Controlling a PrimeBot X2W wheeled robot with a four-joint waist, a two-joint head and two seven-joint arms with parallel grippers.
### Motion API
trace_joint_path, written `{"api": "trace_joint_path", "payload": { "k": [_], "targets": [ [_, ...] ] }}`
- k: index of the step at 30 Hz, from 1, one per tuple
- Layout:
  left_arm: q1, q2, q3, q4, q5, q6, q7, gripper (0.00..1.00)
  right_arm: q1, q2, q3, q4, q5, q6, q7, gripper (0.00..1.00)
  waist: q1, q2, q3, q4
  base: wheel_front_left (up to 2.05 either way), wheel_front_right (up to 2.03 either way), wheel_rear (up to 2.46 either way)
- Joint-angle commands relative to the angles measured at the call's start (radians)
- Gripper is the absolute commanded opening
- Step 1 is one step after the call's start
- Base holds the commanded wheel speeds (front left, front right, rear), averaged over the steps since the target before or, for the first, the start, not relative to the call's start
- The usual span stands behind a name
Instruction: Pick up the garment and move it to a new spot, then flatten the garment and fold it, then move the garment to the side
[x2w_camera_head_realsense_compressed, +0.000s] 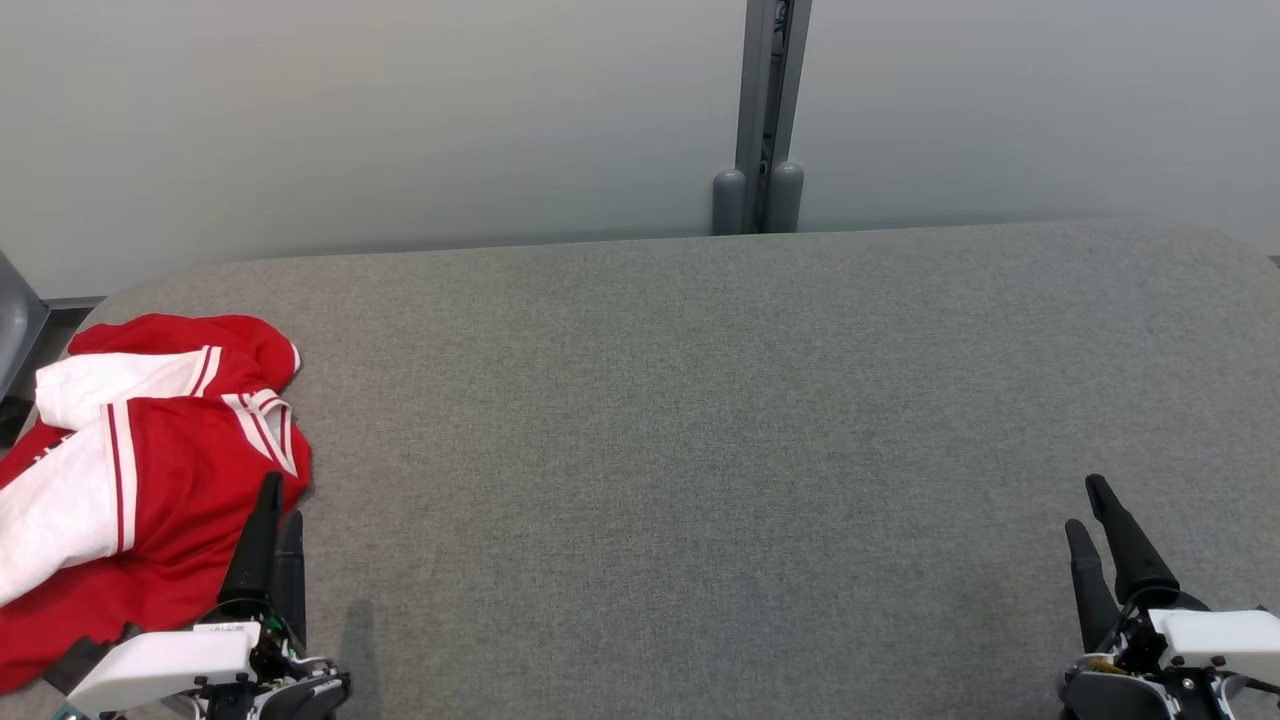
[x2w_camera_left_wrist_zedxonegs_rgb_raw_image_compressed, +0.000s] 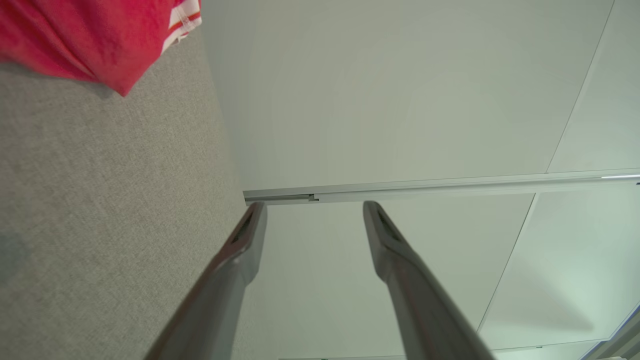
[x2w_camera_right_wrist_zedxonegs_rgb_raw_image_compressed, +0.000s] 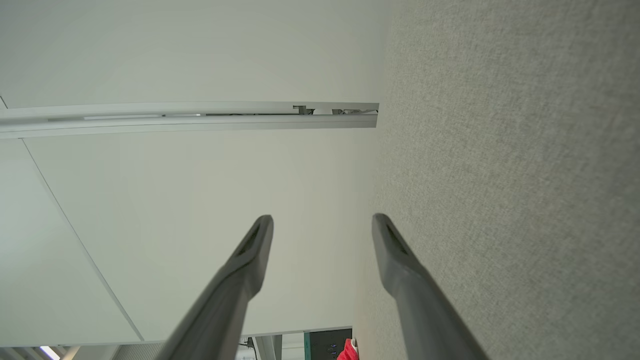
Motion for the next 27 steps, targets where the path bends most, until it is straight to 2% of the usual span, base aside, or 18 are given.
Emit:
{"api": "trace_joint_path", "payload": {
  "k": [1, 9, 19, 23, 27],
  "targets": [
    [-0.022, 0.008, -0.006, -0.021, 0.002, 0.0, -0.008, 1.0, -0.02, -0.008, 0.006, -0.02, -0.009, 0.001, -0.009, 1.0, 0.0, -0.0001, 0.0, 0.0, 0.0, 0.0, 0.0],
    [-0.01, 0.009, -0.031, -0.032, 0.079, 0.001, -0.053, 1.0, -0.011, -0.01, 0.021, -0.049, -0.165, 0.001, -0.054, 1.0, 0.0, -0.0001, 0.0, 0.0, 0.0, 0.0, 0.0],
    [0.005, 0.011, -0.053, -0.046, 0.308, 0.019, -0.097, 1.0, 0.002, -0.012, 0.054, -0.099, -0.462, 0.001, -0.098, 1.0, 0.0, -0.0001, -0.002, 0.001, 0.0, 0.0, 0.0],
    [0.014, 0.011, -0.06, -0.047, 0.404, 0.021, -0.114, 1.0, 0.008, -0.013, 0.059, -0.111, -0.548, 0.002, -0.114, 1.0, 0.0, -0.0001, -0.005, 0.001, 0.0, 0.0, 0.0],
    [0.018, 0.012, -0.063, -0.049, 0.456, 0.023, -0.126, 1.0, 0.013, -0.013, 0.064, -0.118, -0.603, 0.002, -0.127, 1.0, 0.0, -0.0001, -0.007, 0.001, 0.0, 0.0, 0.0]
  ]
}}
